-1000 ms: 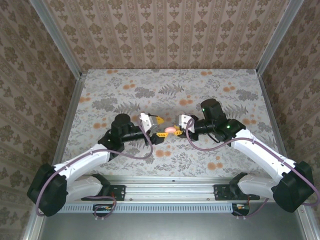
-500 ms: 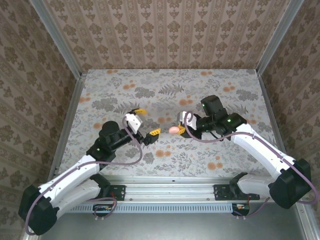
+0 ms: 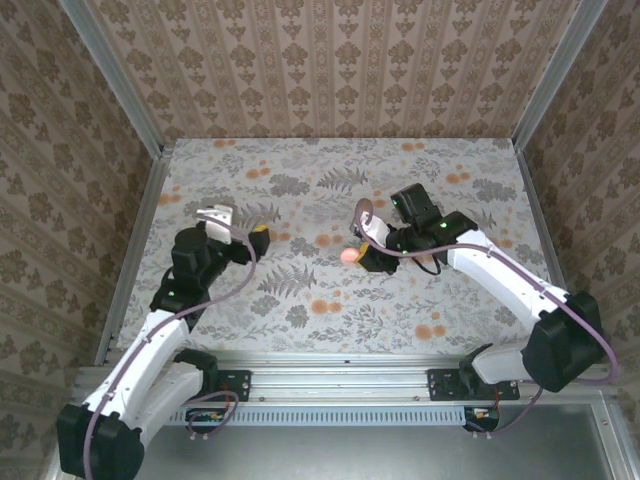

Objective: Insert the wireless bluetooth earbuds into the charging case

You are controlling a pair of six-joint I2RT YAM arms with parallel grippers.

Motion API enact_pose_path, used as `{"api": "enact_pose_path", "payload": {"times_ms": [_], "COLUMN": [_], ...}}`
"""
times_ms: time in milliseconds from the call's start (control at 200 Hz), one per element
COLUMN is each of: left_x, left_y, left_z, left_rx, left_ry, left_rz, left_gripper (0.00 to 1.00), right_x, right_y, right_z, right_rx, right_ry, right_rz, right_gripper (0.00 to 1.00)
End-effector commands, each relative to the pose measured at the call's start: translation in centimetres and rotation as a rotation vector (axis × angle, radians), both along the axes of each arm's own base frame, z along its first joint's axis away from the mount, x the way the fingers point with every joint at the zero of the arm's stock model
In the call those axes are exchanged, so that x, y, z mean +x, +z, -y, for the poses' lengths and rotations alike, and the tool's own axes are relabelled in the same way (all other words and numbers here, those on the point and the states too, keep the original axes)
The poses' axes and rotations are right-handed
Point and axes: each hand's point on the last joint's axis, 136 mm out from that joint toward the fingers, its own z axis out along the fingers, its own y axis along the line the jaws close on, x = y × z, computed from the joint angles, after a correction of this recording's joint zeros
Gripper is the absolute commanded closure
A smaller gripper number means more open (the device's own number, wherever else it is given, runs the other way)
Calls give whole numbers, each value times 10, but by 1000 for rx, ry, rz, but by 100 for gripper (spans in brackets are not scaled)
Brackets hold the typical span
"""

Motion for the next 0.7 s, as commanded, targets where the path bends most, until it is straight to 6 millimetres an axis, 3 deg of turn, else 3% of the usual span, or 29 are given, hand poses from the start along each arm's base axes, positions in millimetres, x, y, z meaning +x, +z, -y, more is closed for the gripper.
{"api": "enact_pose_path", "payload": {"times_ms": [0,340,695], "left_x": [7,27,25], "left_y": [-18,-57,-73], "left_z": [-25,-53,-66], "left_rx": [-90,-68,-6], "left_ry": [121,241,300], "left_rz": [-103,-230,-229], "left_gripper": [0,0,0], "right_x": [11,26,35], "right_y": [-14,-50,-82], "right_z": [8,11,12], "right_rx": [-55,-133,-192], "right_ry": [-143,-271,-297], "right_rz": [-118,-269,-394], "right_gripper": [83,83,81]}}
